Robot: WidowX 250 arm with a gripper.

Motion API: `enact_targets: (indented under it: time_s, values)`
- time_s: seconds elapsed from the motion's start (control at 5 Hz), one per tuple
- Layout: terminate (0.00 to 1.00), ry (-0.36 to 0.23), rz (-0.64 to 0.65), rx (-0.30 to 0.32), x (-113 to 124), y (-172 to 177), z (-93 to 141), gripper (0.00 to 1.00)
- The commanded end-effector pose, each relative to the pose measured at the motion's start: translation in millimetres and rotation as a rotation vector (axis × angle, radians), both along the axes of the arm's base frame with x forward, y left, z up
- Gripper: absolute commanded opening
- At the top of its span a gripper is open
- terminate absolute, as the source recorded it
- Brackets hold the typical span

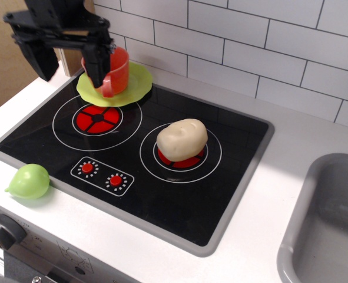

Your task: Take cup off plate

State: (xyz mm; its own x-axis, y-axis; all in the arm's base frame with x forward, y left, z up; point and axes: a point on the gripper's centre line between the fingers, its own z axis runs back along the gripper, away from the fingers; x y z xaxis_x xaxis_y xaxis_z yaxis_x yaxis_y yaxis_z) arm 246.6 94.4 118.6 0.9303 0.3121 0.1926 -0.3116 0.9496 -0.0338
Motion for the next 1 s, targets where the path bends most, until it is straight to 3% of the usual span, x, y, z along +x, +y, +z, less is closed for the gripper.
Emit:
enact_targets:
  time_s: [0.0, 0.8]
  values:
    - [0.0, -0.066, 0.127, 0.031, 39, 17, -4, 1.0]
    - [0.0, -0.005, 0.214, 0.047, 55, 13, -36, 1.0]
